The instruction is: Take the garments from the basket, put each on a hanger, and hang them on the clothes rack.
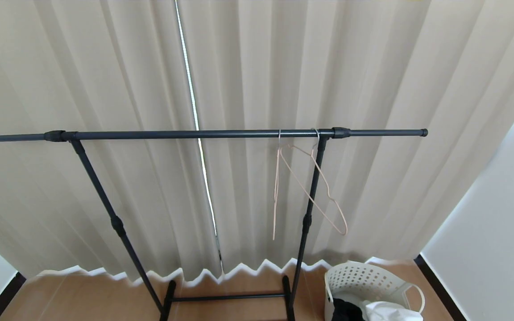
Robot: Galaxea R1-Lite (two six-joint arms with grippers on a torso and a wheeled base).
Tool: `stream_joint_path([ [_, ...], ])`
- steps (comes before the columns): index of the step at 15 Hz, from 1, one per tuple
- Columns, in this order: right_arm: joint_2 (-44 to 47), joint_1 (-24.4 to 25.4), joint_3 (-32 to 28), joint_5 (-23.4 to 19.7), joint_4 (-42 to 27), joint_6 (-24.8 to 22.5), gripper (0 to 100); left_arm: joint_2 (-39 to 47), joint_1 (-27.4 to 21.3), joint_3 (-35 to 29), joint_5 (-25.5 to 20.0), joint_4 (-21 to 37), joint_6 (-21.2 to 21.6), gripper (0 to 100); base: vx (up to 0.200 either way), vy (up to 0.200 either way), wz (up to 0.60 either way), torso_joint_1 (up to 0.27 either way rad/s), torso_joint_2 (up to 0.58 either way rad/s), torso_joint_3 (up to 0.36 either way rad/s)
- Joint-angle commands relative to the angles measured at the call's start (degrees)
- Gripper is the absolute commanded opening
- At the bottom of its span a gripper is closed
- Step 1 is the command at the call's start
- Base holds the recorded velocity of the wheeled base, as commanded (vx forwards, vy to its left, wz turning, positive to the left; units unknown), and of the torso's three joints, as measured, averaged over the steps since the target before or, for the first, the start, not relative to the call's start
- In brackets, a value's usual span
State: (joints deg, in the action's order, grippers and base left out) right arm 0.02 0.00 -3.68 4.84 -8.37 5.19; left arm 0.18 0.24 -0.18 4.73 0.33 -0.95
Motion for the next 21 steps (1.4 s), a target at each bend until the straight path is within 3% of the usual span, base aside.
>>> stream_joint_path([
  [1,0.06,0.00,-0.01,-0.01,0.03,-0.01,100,0.08,0.02,0.01,0.02,0.02,-0.02,100,0.000,0.000,0.00,0.000,0.00,0.000],
  [12,0.06,0.00,-0.01,-0.01,0.03,-0.01,100,0.08,0.02,0.01,0.02,0.02,-0.02,100,0.000,0.000,0.00,0.000,0.00,0.000],
  [14,0.06,0.00,-0.01,-0.01,0.03,-0.10,100,0.08,0.02,0.18,-4.82,-0.07,1.65,100,0.000,0.000,0.00,0.000,0.00,0.000],
  [21,0.06,0.09,-0.10,-0.27,-0.06,-0.10,100,0.08,0.02,0.18,-4.82,-0.24,0.60,100,0.000,0.000,0.00,0.000,0.00,0.000],
])
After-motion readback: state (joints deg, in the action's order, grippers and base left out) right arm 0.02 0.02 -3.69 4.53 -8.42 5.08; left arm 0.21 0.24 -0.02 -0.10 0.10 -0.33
